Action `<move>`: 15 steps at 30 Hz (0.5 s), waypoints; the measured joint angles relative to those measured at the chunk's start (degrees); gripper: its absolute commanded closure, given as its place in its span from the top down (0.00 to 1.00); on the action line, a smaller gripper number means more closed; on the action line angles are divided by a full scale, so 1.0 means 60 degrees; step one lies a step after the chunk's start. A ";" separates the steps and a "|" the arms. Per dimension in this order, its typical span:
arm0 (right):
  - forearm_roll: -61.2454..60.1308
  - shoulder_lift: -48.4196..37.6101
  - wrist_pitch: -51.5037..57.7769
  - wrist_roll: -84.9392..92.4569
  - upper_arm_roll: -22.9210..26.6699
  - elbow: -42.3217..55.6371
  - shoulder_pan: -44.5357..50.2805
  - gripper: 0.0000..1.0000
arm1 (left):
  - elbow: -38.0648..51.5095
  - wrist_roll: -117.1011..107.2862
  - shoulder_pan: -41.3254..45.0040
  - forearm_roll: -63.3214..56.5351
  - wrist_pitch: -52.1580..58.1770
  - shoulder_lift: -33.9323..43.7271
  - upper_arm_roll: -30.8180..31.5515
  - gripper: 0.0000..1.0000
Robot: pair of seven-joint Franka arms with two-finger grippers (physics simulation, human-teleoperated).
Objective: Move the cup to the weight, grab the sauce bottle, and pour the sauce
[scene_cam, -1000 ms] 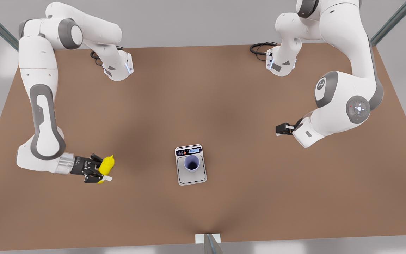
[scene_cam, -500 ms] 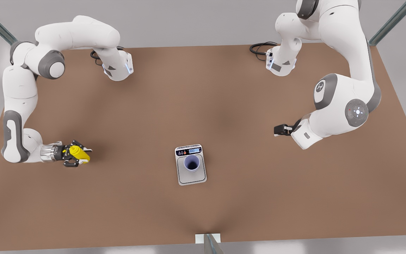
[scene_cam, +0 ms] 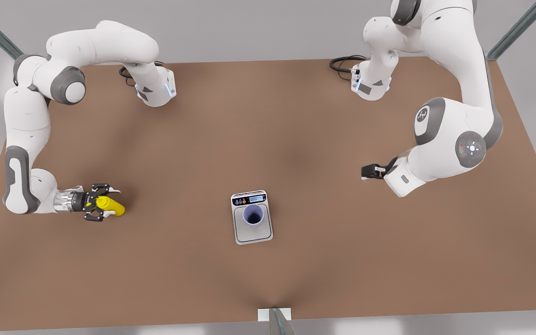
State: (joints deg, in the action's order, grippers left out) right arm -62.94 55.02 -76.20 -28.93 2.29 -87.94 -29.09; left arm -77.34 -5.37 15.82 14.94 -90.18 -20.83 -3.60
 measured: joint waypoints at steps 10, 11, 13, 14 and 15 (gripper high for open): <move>0.0161 -0.0028 -0.0228 0.0881 0.0293 0.0008 -0.0132 1.00 | 0.0000 -0.0014 0.0000 0.0141 0.0004 -0.0088 0.0000 1.00; 0.0163 -0.0043 -0.0180 0.0890 0.0329 0.0030 -0.0132 1.00 | 0.0000 -0.0014 0.0000 0.0145 0.0000 -0.0092 0.0000 1.00; 0.0206 -0.0072 -0.0092 0.1036 0.0564 0.0031 -0.0171 1.00 | 0.0000 0.0000 0.0000 0.0149 0.0000 -0.0102 0.0000 1.00; 0.0194 -0.0073 -0.0045 0.1268 0.0605 0.0029 -0.0190 1.00 | 0.0000 0.0001 0.0000 0.0149 0.0000 -0.0091 0.0000 1.00; 0.0206 -0.0073 -0.0007 0.1345 0.0724 0.0009 -0.0193 1.00 | 0.0064 -0.0002 0.0000 0.0145 0.0008 -0.0028 0.0000 1.00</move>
State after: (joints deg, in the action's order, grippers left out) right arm -61.70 54.58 -76.25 -20.86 6.63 -87.88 -30.25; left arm -76.96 -5.38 15.82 15.81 -90.13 -21.01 -3.60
